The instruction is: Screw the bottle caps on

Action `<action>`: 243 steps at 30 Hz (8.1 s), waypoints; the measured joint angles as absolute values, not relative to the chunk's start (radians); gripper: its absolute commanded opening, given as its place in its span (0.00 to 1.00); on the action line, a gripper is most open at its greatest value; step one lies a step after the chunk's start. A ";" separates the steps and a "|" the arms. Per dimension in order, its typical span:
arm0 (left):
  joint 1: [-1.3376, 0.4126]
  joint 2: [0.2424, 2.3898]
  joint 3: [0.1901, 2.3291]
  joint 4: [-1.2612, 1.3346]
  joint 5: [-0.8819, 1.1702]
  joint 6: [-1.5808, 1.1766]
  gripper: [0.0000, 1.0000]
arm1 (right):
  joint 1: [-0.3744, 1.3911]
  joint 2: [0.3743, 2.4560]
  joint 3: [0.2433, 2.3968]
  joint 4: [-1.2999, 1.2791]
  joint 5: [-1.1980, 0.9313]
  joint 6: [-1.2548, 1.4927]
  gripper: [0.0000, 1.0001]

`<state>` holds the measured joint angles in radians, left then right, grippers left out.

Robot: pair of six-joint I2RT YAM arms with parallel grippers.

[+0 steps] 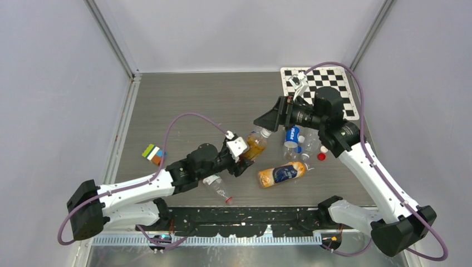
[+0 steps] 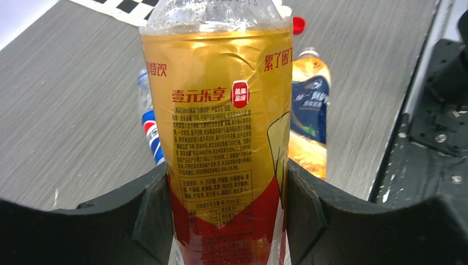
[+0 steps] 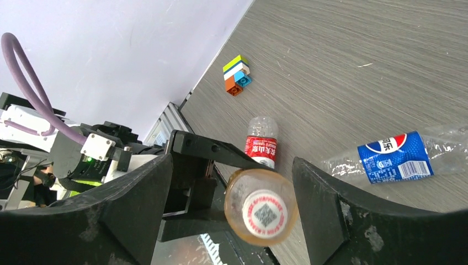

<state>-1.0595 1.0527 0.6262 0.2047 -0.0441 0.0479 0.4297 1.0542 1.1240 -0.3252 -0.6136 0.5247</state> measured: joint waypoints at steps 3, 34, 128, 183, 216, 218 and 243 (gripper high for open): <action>-1.060 1.073 0.646 0.212 -0.008 0.014 0.00 | 0.430 1.070 1.124 -0.313 -0.630 0.524 0.85; -0.996 1.098 0.665 0.318 0.043 -0.158 0.00 | 0.428 1.056 1.092 -0.240 -0.704 0.533 0.83; -0.934 1.144 0.624 0.462 0.232 -0.258 0.00 | 0.425 0.984 1.051 -0.180 -0.500 0.599 0.82; -0.934 1.208 0.651 0.528 0.217 -0.280 0.00 | 0.425 0.999 1.033 -0.113 -0.522 0.663 0.81; -0.852 1.133 0.686 0.276 0.094 -0.215 0.00 | 0.423 0.919 1.132 -0.386 -0.545 0.453 0.81; -0.804 1.106 0.672 0.280 0.183 -0.209 0.00 | 0.423 0.933 1.171 -0.460 -0.544 0.366 0.79; -0.686 1.079 0.672 0.294 0.761 -0.171 0.00 | 0.415 1.163 1.382 -0.715 -0.830 -0.064 0.56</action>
<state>-0.6857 1.0794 0.6720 0.2935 0.7609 -0.1707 0.4149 1.1629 1.3823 -0.7155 -0.8299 -0.0639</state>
